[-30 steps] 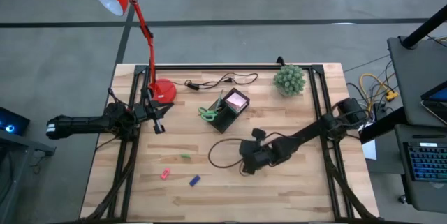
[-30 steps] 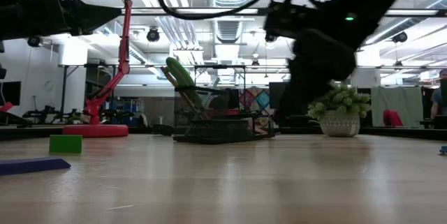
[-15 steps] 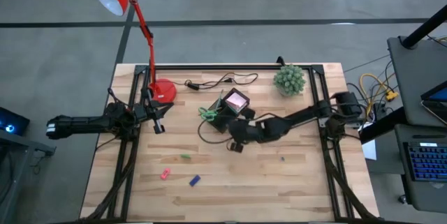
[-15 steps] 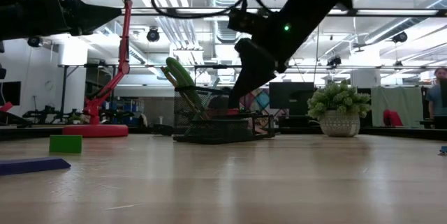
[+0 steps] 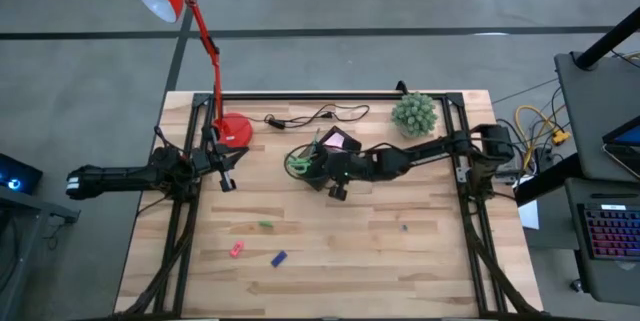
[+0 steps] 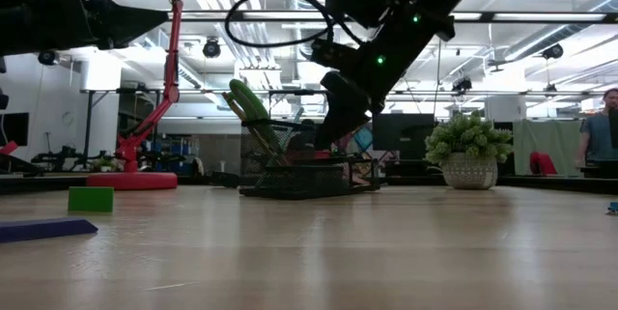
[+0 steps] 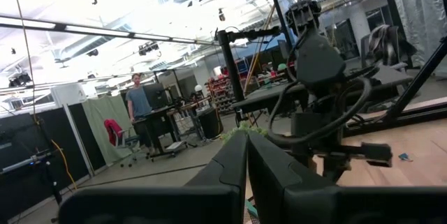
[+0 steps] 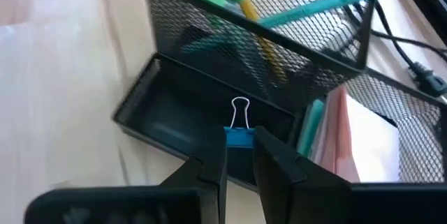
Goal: Pick and place office supplies into organizer
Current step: Put the left blue binder clip into the black desk organizer
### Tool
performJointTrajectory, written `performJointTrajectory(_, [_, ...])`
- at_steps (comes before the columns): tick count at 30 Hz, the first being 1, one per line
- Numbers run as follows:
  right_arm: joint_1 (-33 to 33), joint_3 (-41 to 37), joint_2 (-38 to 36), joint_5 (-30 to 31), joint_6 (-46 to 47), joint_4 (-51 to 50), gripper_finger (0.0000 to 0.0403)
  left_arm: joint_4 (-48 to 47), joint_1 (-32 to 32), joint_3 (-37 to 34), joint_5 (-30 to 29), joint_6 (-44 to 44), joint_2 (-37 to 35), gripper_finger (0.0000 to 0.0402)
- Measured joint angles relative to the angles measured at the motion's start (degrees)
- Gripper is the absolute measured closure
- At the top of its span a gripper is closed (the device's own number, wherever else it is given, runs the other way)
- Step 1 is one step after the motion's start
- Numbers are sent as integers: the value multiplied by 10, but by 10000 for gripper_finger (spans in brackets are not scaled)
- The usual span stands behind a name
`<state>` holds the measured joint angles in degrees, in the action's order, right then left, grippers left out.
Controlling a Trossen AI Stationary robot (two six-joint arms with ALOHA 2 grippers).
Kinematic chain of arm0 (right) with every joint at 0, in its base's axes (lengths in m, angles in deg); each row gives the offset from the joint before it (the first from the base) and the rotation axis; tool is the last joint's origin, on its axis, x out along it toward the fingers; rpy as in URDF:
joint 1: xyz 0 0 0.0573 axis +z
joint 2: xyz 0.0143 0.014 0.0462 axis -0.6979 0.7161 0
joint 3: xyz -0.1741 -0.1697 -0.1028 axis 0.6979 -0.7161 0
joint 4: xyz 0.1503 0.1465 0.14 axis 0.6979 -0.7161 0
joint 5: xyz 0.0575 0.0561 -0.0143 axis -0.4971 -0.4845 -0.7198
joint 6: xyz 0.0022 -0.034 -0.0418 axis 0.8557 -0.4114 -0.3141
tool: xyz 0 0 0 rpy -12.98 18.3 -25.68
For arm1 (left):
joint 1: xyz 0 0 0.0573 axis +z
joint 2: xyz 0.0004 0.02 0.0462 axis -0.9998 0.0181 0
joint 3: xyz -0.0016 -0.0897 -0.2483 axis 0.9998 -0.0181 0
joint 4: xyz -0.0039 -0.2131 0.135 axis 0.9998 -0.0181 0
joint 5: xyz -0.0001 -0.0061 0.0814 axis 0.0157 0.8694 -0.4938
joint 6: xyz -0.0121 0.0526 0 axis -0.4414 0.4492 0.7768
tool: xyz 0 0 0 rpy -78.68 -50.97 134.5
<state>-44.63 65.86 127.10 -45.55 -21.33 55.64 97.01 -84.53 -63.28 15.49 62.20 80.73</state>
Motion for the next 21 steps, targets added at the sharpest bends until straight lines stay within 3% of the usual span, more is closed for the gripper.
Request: performJointTrajectory(21, [-22, -2, 0, -40, -36, 3, 335, 0, 0, 0, 0, 0, 0, 402])
